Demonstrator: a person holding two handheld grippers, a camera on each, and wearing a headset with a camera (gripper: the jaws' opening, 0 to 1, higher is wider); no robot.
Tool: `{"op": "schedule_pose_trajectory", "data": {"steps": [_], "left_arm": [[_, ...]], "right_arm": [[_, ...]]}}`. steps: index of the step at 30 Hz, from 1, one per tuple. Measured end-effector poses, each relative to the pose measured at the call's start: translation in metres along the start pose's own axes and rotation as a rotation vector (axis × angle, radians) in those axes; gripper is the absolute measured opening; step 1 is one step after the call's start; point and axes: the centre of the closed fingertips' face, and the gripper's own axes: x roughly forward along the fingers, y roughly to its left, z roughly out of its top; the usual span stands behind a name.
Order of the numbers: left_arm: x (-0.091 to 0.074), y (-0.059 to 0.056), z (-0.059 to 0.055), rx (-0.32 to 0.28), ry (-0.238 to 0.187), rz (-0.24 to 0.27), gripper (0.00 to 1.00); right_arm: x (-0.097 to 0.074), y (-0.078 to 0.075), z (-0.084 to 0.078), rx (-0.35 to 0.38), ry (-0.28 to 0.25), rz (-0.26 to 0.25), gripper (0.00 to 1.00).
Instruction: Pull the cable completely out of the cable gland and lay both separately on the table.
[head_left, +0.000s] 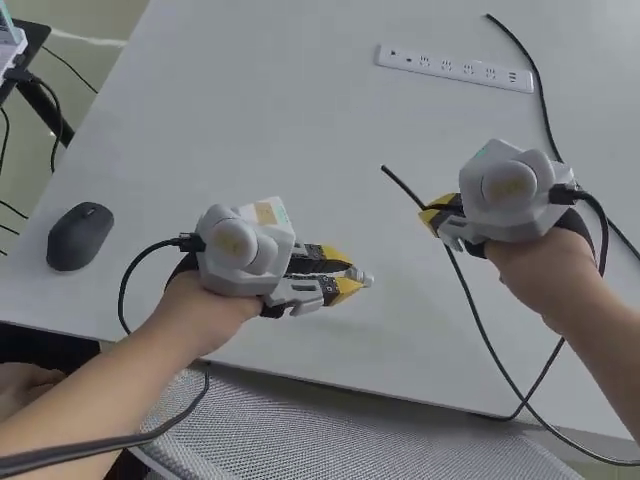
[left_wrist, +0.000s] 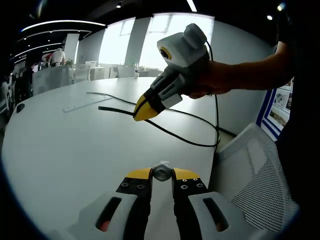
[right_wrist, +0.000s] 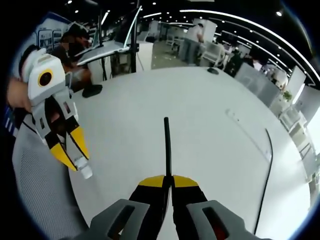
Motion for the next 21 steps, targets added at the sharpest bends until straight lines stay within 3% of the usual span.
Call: {"op": "schedule_pose_trajectory", "data": {"steps": [8, 19, 21], "left_arm": [[-0.006, 0.011, -0.017, -0.008, 0.001, -0.002, 0.16], [-0.013, 0.031, -0.037, -0.035, 0.015, 0.025, 0.16], [-0.014, 0.035, -0.043, -0.029, 0.024, 0.032, 0.16]], "right_arm": [[0.023, 0.008, 0.022, -0.031, 0.006, 0.022, 0.00], [0.063, 0.029, 0.058, -0.140, 0.009, 0.083, 0.00], [0.072, 0.034, 0.067, -0.186, 0.013, 0.092, 0.00]]}}
